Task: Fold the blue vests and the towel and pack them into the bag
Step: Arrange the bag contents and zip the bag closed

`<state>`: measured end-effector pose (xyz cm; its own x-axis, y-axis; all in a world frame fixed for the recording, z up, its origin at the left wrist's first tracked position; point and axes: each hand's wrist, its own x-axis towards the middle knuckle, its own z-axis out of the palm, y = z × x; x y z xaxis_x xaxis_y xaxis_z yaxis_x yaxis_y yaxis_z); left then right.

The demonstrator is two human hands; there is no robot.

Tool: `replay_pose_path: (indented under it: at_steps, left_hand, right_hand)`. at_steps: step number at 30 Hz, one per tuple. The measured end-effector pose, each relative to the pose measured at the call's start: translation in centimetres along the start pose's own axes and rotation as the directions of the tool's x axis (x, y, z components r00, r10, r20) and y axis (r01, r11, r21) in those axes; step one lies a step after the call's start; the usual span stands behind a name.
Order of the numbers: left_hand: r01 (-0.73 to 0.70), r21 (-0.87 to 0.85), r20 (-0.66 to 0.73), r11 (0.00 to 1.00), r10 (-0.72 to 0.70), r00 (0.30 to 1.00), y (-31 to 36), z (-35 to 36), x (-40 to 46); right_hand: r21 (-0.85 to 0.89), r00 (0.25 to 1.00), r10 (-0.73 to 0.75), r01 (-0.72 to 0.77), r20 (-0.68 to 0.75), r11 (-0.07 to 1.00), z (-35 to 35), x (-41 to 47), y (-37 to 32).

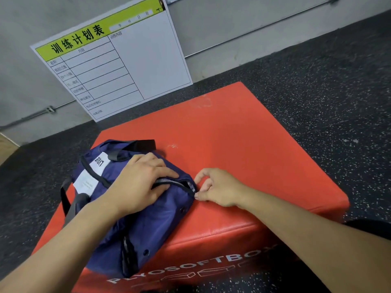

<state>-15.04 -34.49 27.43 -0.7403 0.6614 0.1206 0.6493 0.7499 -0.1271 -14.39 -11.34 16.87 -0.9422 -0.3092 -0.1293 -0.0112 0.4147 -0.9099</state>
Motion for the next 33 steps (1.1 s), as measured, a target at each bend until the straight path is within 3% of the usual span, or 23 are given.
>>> replay_pose_path:
  at_steps: [4,8,13,18,23,27,29,33]
  left_hand:
    - [0.011,-0.01,-0.021,1.0,-0.011,1.0,0.6,0.1,0.4]
    - [-0.004,0.028,-0.021,1.0,0.004,1.0,1.8,0.0,0.9]
    - [-0.067,0.189,0.062,0.98,0.057,0.996,4.0,1.3,3.2]
    - [-0.04,0.189,0.099,0.981,0.022,0.995,3.5,2.9,3.3]
    - [0.0,0.07,-0.072,0.998,0.005,0.997,3.6,3.3,3.3]
    - [0.055,-0.017,-0.148,0.998,-0.057,0.987,3.6,2.9,2.7]
    - [0.084,-0.061,-0.159,0.995,-0.093,0.983,3.7,2.7,2.4]
    - [0.147,-0.078,-0.158,0.986,-0.158,0.975,4.3,2.6,2.0]
  right_hand:
    - [-0.034,0.997,-0.069,0.067,-0.035,0.997,-0.7,-0.6,-1.5]
    - [-0.127,0.999,-0.023,0.017,-0.048,0.992,-0.3,-0.5,-1.8]
    - [0.25,1.0,0.002,-0.008,0.023,0.968,0.0,-1.1,-1.3]
    - [0.311,0.996,0.087,-0.076,-0.02,0.947,0.2,-1.3,0.5]
    - [0.275,0.968,-0.148,0.201,-0.201,0.94,0.6,-1.0,-0.6]
    - [0.289,0.949,-0.245,0.296,-0.198,0.911,0.1,-0.9,-0.6]
    - [0.193,0.946,-0.273,0.305,-0.173,0.933,-0.3,-0.8,-0.1]
    - [-0.219,0.917,-0.387,0.36,-0.097,0.907,0.7,-0.4,0.2]
